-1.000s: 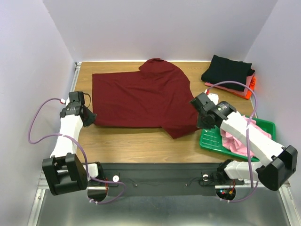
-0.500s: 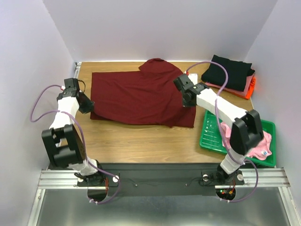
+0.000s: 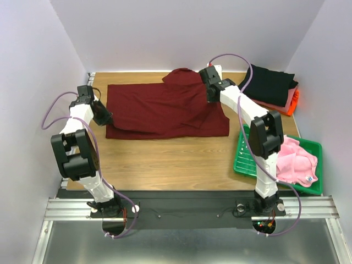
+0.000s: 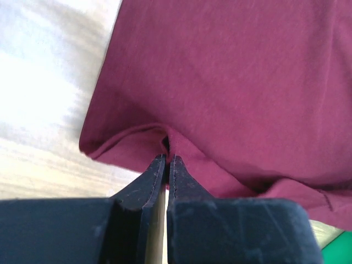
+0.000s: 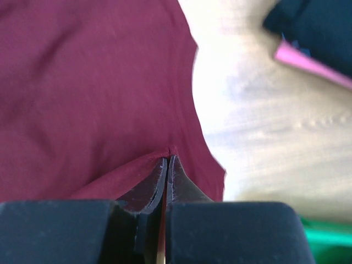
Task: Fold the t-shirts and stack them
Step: Fold the tshirt
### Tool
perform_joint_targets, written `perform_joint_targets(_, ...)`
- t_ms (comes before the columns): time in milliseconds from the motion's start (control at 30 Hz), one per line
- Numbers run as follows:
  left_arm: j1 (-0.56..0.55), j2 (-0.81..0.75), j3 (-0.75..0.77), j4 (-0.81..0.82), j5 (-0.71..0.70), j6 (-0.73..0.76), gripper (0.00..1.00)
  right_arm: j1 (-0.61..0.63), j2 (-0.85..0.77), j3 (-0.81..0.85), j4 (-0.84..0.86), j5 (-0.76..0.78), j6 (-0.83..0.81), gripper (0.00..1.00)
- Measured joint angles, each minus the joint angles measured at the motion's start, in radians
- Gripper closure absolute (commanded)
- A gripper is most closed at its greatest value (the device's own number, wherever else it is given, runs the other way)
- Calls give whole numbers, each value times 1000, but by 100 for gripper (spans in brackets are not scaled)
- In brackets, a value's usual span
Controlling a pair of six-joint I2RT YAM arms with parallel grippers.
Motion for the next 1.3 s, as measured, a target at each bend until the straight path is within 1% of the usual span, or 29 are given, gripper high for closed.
perform_joint_targets(167, 0, 66, 69, 2, 4, 26, 100, -10, 87, 100, 14, -8, -44, 100)
perform_joint_targets(333, 0, 94, 77, 2, -1, 41, 100, -12, 133, 138, 14, -17, -69, 100)
perform_joint_targets(600, 4, 113, 90, 4, -8, 43, 100, -17, 146, 173, 14, -18, -88, 100)
perform_joint_targets(900, 18, 116, 108, 8, -2, 43, 100, -26, 178, 248, 15, -16, -107, 100)
perform_joint_targets(1300, 37, 182, 143, 31, 27, 43, 100, -39, 211, 264, 14, -11, -122, 100)
